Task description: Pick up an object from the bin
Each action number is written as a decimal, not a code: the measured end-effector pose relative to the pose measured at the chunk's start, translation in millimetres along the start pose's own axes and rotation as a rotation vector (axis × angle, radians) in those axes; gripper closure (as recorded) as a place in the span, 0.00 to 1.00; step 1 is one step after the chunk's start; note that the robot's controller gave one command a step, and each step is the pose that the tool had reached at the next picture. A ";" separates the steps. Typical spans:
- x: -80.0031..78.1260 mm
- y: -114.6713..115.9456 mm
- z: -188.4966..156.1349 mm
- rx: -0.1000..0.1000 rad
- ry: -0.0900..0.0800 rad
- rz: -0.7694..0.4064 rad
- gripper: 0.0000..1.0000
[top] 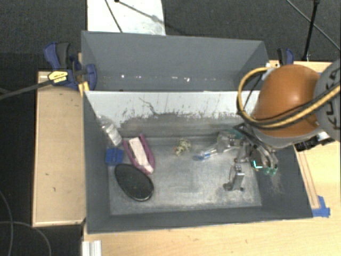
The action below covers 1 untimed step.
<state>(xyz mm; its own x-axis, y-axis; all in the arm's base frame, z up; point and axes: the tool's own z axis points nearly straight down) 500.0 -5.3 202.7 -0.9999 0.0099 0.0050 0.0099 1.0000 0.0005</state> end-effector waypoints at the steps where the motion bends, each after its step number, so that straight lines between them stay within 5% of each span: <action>1: -90.4 -50.6 107.7 0.002 -0.008 -0.196 0.00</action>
Offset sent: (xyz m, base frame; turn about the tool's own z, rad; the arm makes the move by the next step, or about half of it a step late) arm 0.0883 -0.0501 -0.1058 -0.1981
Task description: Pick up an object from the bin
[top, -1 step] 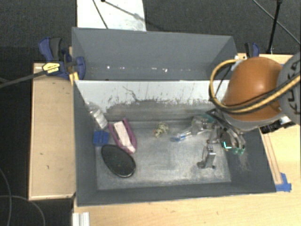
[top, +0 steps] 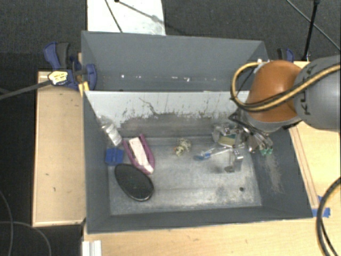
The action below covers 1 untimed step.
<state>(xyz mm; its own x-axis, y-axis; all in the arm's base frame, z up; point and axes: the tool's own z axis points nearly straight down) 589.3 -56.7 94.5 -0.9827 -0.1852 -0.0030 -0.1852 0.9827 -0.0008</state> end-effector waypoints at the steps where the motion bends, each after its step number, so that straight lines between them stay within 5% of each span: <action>1: 1.0 19.5 25.5 -0.001 0.003 0.013 0.00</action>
Offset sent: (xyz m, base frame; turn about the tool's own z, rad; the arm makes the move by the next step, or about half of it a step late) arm -0.0045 0.0180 -0.0245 0.0142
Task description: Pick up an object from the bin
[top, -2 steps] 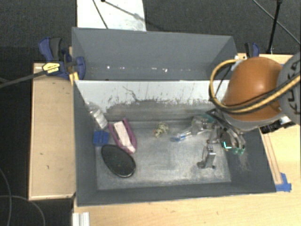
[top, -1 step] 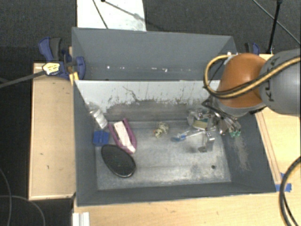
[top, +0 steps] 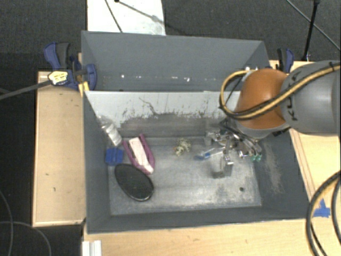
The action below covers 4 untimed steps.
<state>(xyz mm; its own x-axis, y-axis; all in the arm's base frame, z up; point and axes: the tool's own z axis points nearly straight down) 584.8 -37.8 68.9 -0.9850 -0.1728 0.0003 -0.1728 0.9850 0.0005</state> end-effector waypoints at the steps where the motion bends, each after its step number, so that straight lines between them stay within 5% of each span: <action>1: -0.6 -0.9 -1.6 0.000 -0.003 0.002 1.00; 4: -0.6 -0.7 -1.6 0.000 -0.003 0.003 1.00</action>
Offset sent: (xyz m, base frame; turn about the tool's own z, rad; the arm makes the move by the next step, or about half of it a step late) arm 0.0000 0.0000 0.0000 0.0000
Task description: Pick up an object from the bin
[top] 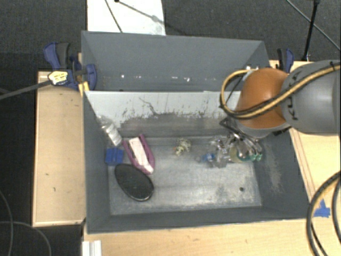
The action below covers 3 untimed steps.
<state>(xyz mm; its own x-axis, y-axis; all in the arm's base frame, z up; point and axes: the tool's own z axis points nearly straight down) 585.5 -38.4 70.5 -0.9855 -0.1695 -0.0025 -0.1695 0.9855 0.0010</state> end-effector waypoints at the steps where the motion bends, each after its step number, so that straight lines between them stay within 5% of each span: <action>1: 0.0 0.0 0.0 0.000 0.000 0.000 1.00; 2: 3.0 -4.1 -175.1 0.003 -0.010 0.054 1.00; 3: 4.5 -3.8 -169.8 0.000 -0.002 0.055 0.00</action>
Offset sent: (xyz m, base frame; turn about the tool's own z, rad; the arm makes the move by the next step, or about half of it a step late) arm 0.0000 0.0000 0.0000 0.0000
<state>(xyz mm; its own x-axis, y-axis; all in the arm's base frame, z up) 581.3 -43.1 240.3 -0.9933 -0.1152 -0.0040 -0.1152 0.9933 0.0009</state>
